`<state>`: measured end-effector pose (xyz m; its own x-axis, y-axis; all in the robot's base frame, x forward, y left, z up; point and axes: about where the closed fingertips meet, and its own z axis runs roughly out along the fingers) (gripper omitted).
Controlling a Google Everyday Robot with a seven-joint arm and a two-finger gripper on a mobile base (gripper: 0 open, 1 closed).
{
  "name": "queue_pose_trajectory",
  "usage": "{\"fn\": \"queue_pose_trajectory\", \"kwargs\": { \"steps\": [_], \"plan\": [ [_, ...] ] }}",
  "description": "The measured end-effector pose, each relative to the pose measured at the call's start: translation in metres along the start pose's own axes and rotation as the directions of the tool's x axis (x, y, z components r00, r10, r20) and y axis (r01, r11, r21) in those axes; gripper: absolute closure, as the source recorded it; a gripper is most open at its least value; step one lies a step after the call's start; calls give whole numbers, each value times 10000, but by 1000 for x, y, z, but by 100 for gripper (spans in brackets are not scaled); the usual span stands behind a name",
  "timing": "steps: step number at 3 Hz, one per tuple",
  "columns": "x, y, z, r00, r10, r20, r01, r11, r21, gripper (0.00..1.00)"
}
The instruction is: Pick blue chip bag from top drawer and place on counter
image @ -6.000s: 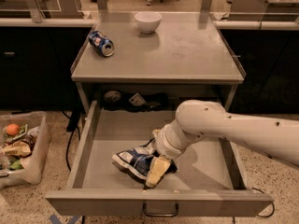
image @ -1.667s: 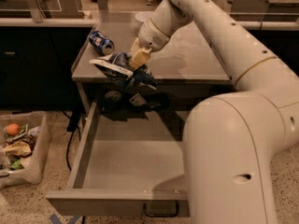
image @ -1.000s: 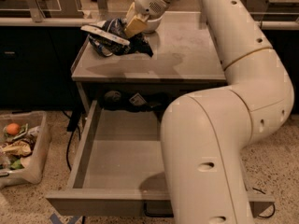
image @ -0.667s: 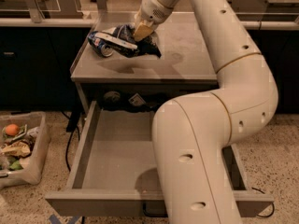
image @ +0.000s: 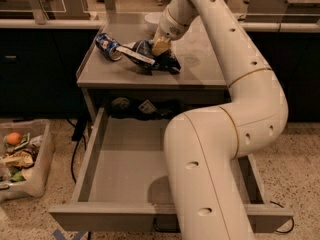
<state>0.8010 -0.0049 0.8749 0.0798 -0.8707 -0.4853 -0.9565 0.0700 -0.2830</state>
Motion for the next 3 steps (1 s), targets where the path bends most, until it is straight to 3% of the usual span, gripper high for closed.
{"fn": "queue_pose_trajectory", "kwargs": {
  "steps": [1,3],
  "plan": [
    [0,0,0,10000,0,0,0,10000,0,81],
    [0,0,0,10000,0,0,0,10000,0,34]
  ]
}}
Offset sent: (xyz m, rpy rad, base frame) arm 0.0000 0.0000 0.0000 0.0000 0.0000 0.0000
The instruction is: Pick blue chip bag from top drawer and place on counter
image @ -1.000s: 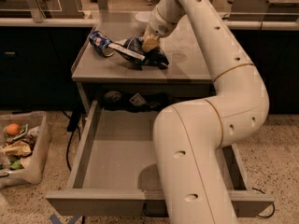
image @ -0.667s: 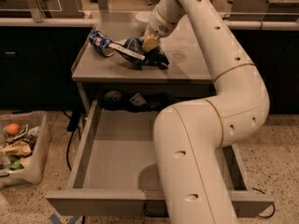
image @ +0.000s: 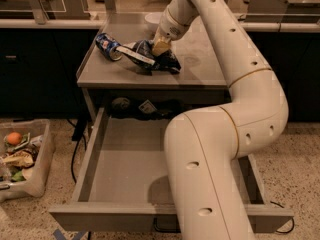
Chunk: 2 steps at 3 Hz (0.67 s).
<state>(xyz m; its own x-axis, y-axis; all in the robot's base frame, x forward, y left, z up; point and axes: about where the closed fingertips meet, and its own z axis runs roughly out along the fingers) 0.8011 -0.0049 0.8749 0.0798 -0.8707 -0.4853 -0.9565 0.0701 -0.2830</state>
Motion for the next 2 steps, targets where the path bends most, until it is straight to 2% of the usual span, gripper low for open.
{"fn": "queue_pose_trajectory", "kwargs": {
  "steps": [1,2],
  "plan": [
    [0,0,0,10000,0,0,0,10000,0,11],
    [0,0,0,10000,0,0,0,10000,0,0]
  ]
}}
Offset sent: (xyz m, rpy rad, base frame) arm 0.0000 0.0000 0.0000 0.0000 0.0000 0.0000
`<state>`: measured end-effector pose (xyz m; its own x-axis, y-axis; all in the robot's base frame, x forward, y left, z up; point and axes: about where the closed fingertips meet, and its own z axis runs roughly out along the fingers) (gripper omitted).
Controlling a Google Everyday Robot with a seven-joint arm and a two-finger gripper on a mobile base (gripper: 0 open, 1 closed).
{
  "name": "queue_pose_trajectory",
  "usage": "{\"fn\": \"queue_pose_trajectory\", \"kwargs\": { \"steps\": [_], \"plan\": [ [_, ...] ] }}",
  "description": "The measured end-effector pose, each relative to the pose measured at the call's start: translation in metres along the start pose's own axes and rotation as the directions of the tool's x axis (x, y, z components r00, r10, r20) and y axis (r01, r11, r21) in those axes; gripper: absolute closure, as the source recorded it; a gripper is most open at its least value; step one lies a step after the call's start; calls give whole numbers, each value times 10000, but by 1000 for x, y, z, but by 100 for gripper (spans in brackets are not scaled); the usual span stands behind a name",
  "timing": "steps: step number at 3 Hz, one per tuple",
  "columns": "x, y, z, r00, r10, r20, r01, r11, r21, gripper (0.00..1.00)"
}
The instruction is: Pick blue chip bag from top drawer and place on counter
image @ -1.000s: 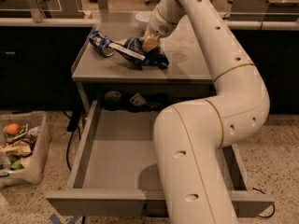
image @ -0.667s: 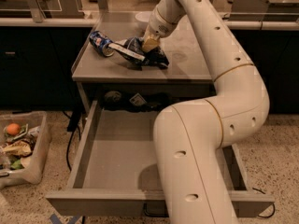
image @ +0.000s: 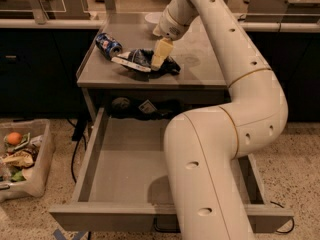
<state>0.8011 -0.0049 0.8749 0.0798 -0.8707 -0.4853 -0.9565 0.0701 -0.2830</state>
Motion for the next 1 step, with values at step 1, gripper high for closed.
{"fn": "queue_pose_trajectory", "kwargs": {
  "steps": [1],
  "plan": [
    [0,0,0,10000,0,0,0,10000,0,0]
  ]
}}
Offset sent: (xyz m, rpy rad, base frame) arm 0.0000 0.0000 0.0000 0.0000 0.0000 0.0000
